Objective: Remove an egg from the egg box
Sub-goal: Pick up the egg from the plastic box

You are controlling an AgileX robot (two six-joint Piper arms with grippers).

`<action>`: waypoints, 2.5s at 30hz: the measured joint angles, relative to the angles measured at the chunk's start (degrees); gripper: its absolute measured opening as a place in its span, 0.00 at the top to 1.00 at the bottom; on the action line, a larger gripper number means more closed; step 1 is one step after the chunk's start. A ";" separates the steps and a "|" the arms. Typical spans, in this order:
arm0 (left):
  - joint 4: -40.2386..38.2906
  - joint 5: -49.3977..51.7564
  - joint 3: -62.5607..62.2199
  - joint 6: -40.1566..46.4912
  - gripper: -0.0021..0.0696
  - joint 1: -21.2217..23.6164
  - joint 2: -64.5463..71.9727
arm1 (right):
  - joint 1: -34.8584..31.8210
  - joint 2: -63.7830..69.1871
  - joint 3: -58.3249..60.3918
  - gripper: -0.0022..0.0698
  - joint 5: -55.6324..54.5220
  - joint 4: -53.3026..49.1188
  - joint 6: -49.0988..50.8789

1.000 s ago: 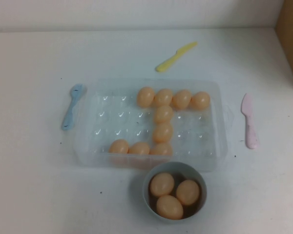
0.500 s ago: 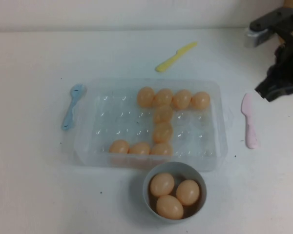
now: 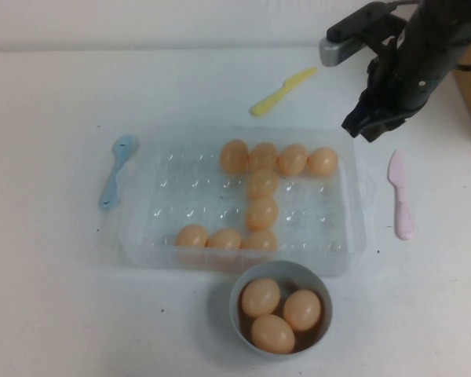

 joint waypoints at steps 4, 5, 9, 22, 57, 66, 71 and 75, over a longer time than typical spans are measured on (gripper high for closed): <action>0.00 0.00 0.00 0.00 0.98 0.00 0.00 | 0.19 2.27 -0.94 0.85 0.00 2.17 -3.64; 0.00 0.00 0.00 0.00 0.98 0.00 0.00 | 0.19 2.59 -0.94 0.80 0.00 3.02 -4.67; 0.00 0.00 0.00 0.00 0.98 0.00 0.00 | 0.56 3.48 -1.07 0.54 -0.16 6.22 -10.17; 0.00 0.00 0.00 -0.03 0.98 0.00 0.00 | 3.56 7.44 -1.30 0.45 -10.20 4.71 -17.17; 0.00 0.00 0.00 -0.03 0.98 0.00 0.00 | 3.56 13.34 -1.30 0.45 -16.20 -3.57 -14.17; 0.00 0.00 0.00 -0.03 0.98 0.00 0.00 | 3.56 13.53 -1.30 0.45 -17.63 -2.72 -14.17; 0.00 0.00 0.00 -0.03 0.98 0.00 0.00 | 3.56 14.58 -1.30 0.38 -18.14 -2.28 -14.17; 0.00 0.00 0.00 -0.03 0.98 0.00 0.00 | 3.56 15.39 -1.30 0.29 -18.45 -2.28 -14.17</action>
